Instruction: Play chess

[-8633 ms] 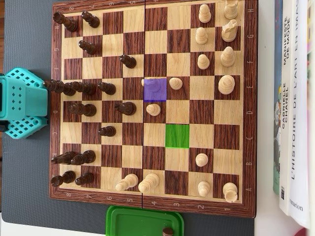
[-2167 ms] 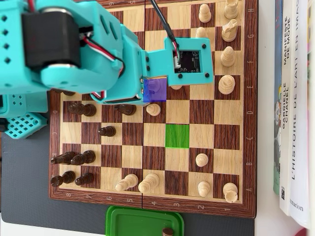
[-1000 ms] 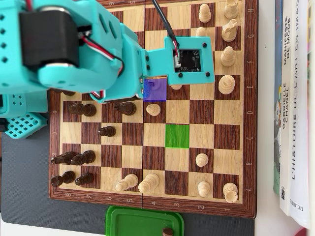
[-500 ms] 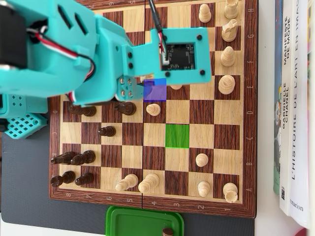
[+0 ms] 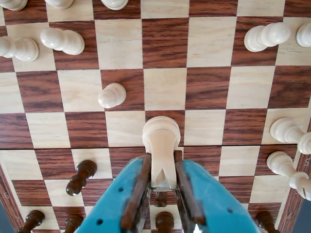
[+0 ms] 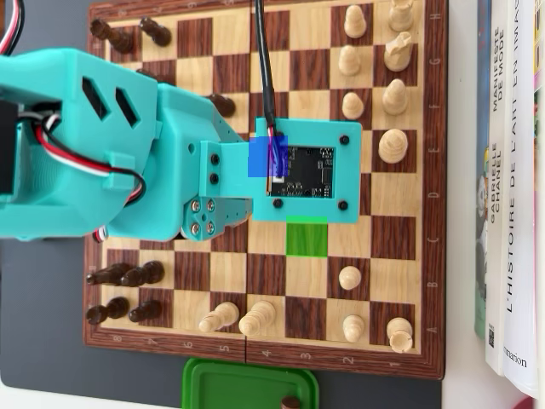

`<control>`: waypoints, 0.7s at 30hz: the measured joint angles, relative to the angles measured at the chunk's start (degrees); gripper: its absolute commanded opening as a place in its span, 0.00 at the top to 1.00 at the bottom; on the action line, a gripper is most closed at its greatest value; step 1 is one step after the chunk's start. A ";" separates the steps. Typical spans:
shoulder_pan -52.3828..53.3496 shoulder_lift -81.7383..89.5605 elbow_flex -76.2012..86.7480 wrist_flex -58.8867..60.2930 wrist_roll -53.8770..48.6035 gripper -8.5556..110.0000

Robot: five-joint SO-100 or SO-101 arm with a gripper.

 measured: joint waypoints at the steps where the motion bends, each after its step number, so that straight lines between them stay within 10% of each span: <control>1: 0.35 0.00 -0.44 0.00 0.00 0.90; 21: 5.54 -16.70 -12.22 0.00 -5.45 0.90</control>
